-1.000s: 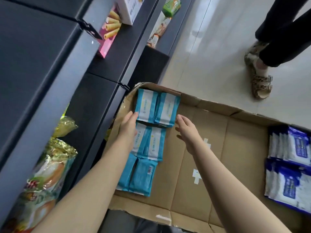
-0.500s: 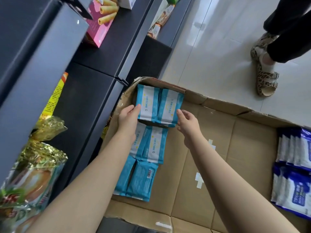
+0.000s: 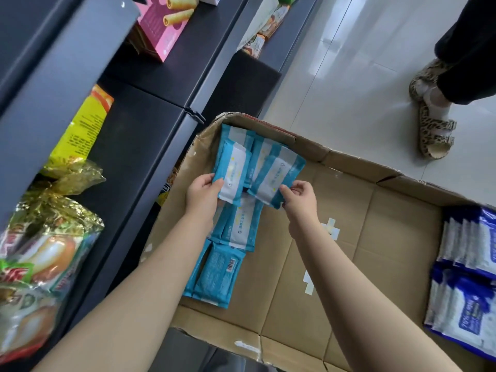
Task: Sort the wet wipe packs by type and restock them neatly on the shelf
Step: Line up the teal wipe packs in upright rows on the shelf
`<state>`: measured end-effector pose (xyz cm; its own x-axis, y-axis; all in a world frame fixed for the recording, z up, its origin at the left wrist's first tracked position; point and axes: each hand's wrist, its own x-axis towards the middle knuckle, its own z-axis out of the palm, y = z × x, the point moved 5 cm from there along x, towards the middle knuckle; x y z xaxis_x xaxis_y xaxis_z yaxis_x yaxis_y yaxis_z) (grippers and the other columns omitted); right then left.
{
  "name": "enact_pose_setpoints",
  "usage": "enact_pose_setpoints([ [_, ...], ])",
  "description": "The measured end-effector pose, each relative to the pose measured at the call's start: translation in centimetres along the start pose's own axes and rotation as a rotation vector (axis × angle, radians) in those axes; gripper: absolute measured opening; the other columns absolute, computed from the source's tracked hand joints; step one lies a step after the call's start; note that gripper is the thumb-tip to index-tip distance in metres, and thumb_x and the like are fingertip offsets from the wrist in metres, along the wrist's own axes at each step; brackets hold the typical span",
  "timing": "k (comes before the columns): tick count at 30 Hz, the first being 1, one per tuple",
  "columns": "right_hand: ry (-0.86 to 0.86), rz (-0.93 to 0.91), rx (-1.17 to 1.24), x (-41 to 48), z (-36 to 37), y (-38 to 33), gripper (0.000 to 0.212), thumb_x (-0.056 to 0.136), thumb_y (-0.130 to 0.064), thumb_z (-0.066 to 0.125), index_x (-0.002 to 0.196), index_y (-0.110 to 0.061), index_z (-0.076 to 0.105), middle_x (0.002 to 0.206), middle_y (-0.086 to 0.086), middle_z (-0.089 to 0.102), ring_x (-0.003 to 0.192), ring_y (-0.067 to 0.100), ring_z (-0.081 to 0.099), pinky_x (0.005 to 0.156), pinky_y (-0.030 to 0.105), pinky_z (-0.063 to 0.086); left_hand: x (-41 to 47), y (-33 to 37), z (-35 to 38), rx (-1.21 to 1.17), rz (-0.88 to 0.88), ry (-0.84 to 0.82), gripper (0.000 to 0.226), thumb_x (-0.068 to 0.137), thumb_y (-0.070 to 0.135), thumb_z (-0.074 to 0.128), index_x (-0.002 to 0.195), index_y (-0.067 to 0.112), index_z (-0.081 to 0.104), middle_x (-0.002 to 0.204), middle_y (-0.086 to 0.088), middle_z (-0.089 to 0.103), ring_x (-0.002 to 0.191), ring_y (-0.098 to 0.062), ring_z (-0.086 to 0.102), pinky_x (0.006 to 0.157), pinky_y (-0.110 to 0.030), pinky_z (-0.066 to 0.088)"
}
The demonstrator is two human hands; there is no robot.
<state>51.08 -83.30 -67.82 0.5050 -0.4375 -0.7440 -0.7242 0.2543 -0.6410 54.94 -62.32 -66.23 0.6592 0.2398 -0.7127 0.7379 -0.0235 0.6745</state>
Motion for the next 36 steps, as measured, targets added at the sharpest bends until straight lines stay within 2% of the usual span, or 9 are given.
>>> enact_pose_setpoints([
  [5,-0.103,-0.053,0.216,-6.6,-5.8,-2.1,0.012,0.101,-0.019,0.055,0.111,-0.026,0.057,0.102,0.001,0.069,0.091,0.016,0.067,0.083,0.038,0.056,-7.5,0.6,-0.6,-0.229,-0.025,0.036,0.012,0.097,0.014,0.057,0.107,0.014,0.064,0.107,-0.010,0.071,0.092,-0.023,0.067,0.085,-0.040,0.055],
  [8,-0.188,-0.060,0.355,-12.6,-9.6,-4.7,0.021,0.100,-0.023,0.056,0.120,-0.020,0.061,0.103,0.002,0.072,0.087,0.015,0.069,0.071,0.033,0.060,-15.3,2.1,-1.7,-0.409,-0.075,0.028,0.018,0.094,0.012,0.053,0.105,0.008,0.067,0.104,-0.015,0.070,0.085,-0.025,0.065,0.078,-0.036,0.053],
  [10,-0.257,-0.068,0.408,-17.6,-12.0,-7.1,0.023,0.098,-0.024,0.058,0.119,-0.017,0.064,0.104,0.006,0.073,0.086,0.018,0.069,0.064,0.030,0.061,-21.7,3.7,-2.8,-0.497,-0.084,-0.012,0.024,0.096,0.016,0.050,0.109,0.005,0.067,0.104,-0.016,0.072,0.087,-0.027,0.068,0.081,-0.039,0.053],
  [14,-0.475,-0.118,0.413,-28.0,-15.7,-11.8,0.037,0.087,-0.015,0.068,0.124,-0.016,0.064,0.114,0.011,0.072,0.094,0.024,0.072,0.073,0.038,0.062,-34.2,7.1,-6.1,-0.655,-0.021,-0.044,0.023,0.101,0.026,0.049,0.103,0.010,0.065,0.090,-0.009,0.076,0.075,-0.023,0.073,0.070,-0.038,0.060],
  [17,-0.623,-0.141,0.385,-35.0,-16.7,-14.7,0.055,0.080,-0.008,0.073,0.131,-0.025,0.060,0.122,0.011,0.066,0.105,0.032,0.070,0.077,0.048,0.061,-41.8,9.3,-9.8,-0.766,0.046,-0.029,0.022,0.100,0.030,0.054,0.103,0.012,0.065,0.091,-0.011,0.076,0.074,-0.026,0.073,0.065,-0.039,0.059],
  [20,-0.706,-0.205,0.306,-41.4,-16.3,-17.0,0.060,0.080,-0.009,0.076,0.132,-0.026,0.052,0.127,0.014,0.060,0.105,0.035,0.070,0.079,0.052,0.060,-47.8,11.0,-14.2,-0.813,0.139,0.006,0.025,0.098,0.035,0.056,0.107,0.014,0.066,0.100,-0.012,0.075,0.081,-0.028,0.072,0.065,-0.038,0.060],
  [26,-0.888,-0.378,0.160,-52.9,-12.0,-20.4,0.043,0.082,-0.020,0.075,0.120,-0.005,0.060,0.118,0.018,0.069,0.099,0.028,0.072,0.076,0.036,0.061,-58.0,13.0,-24.7,-0.852,0.429,0.157,0.016,0.097,0.028,0.058,0.106,0.016,0.065,0.099,-0.008,0.076,0.083,-0.023,0.074,0.056,-0.031,0.059],
  [33,-1.078,-0.552,0.022,-66.4,-5.4,-19.8,0.016,0.091,-0.014,0.067,0.106,-0.008,0.067,0.101,0.006,0.073,0.095,0.020,0.072,0.084,0.033,0.059,-67.1,10.7,-36.8,-0.828,0.621,0.313,0.012,0.094,0.010,0.060,0.100,0.017,0.067,0.098,-0.002,0.077,0.088,-0.017,0.074,0.061,-0.028,0.059],
  [36,-1.095,-0.603,-0.035,-71.4,-2.6,-17.9,0.012,0.091,-0.014,0.068,0.102,-0.008,0.067,0.097,0.003,0.074,0.089,0.016,0.074,0.077,0.029,0.061,-70.2,8.5,-41.7,-0.837,0.635,0.384,0.013,0.094,0.010,0.060,0.102,0.017,0.066,0.098,-0.002,0.077,0.089,-0.017,0.073,0.060,-0.028,0.058],
])
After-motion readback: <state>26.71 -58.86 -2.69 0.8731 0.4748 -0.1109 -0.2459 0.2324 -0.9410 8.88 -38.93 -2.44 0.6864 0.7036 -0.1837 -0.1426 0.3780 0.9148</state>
